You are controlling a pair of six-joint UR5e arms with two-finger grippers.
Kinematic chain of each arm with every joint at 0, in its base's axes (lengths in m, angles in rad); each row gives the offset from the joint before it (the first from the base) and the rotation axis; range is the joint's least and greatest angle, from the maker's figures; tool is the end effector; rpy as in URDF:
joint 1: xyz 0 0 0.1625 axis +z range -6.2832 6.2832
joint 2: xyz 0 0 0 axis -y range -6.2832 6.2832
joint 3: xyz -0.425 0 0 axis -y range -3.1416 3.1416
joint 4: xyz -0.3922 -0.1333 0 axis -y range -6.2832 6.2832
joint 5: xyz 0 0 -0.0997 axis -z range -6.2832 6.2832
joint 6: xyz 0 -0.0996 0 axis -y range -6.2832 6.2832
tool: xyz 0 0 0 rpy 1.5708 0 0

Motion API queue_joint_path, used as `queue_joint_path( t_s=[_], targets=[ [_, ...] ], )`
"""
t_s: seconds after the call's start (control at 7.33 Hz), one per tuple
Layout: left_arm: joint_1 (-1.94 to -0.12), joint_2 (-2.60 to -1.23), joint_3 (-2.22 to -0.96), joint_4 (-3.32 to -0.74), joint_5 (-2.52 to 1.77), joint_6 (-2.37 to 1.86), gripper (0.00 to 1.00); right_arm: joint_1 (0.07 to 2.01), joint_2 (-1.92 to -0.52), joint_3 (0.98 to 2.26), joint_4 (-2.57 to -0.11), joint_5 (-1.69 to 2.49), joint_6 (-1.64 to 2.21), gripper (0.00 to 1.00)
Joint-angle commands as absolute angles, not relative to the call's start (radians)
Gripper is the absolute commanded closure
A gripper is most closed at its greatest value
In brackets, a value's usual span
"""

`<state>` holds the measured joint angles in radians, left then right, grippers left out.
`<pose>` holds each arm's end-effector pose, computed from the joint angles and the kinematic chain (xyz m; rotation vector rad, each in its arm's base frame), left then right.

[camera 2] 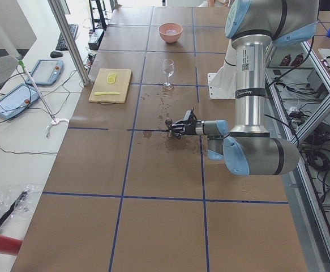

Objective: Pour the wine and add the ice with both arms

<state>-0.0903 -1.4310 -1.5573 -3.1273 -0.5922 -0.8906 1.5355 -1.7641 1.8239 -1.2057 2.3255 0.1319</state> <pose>0.3787 -0.2511 0.5542 1.2025 0.8644 -0.2074 0.0498 -0.4326 0.5812 0.3406 -0.7735 -0.0695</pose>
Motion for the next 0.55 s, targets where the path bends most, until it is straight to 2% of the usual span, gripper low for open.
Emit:
queue_joint_path(
  t_s=[0.0, 0.41],
  targets=[
    [-0.091, -1.430, -1.562, -3.165, -0.592, -0.887, 1.00, 1.536, -1.764, 1.824, -1.206, 2.326, 0.132, 0.00],
    [-0.094, -1.431, -1.572, -3.172, -0.604, -0.874, 1.00, 1.536, -1.764, 1.824, -1.206, 2.326, 0.132, 0.00]
  ],
)
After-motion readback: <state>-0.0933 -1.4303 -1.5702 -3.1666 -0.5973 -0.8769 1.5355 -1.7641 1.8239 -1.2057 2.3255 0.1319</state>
